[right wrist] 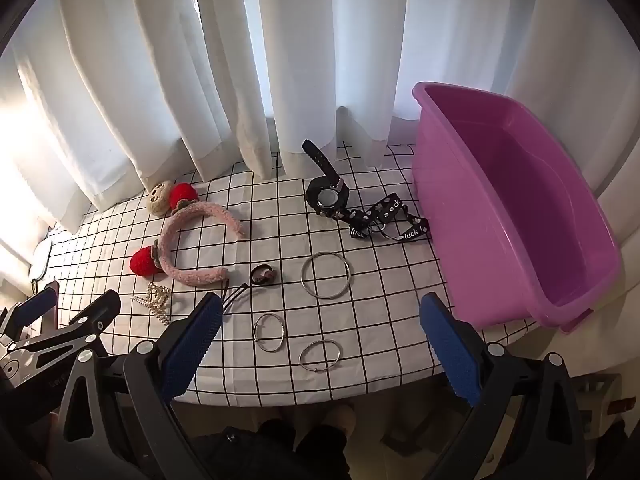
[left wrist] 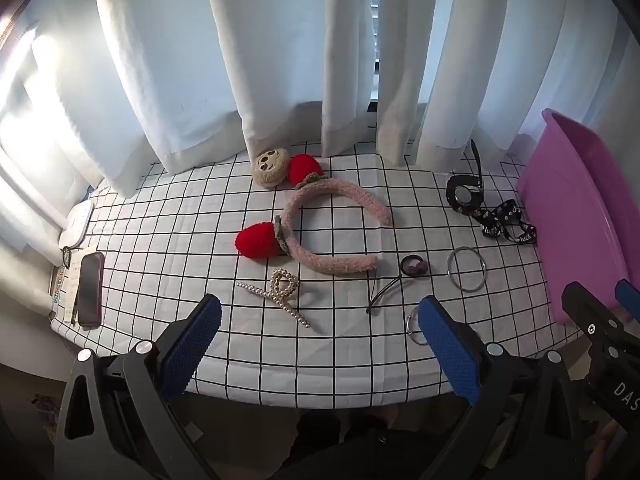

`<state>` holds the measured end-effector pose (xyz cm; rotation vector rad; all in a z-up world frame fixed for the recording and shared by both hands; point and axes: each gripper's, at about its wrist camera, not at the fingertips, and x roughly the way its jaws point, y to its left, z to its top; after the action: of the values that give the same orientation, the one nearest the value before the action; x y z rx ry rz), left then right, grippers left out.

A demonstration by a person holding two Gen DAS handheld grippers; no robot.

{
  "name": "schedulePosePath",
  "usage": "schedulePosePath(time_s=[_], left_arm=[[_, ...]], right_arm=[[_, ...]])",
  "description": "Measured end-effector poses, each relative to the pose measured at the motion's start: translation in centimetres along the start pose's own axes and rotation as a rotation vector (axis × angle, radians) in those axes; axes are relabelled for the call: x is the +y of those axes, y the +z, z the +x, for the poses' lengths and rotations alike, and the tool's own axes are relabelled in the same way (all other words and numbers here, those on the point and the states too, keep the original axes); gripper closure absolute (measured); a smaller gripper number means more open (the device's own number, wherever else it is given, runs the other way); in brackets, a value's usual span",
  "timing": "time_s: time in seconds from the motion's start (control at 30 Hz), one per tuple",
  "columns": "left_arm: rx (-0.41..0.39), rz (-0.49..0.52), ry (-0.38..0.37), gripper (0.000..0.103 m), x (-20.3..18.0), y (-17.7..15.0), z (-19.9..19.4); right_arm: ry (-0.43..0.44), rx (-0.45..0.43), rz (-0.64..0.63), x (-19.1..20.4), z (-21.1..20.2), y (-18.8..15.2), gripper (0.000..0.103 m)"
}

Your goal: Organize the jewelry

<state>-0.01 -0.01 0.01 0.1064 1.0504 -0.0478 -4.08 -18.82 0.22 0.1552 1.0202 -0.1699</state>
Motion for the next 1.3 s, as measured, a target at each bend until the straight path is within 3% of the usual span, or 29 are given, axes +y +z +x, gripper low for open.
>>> schedulePosePath(time_s=[1.3], left_arm=[[-0.006, -0.022, 0.007, 0.006, 1.4, -0.4, -0.7]], right_arm=[[0.013, -0.004, -0.008, 0.6, -0.5, -0.3, 0.009]])
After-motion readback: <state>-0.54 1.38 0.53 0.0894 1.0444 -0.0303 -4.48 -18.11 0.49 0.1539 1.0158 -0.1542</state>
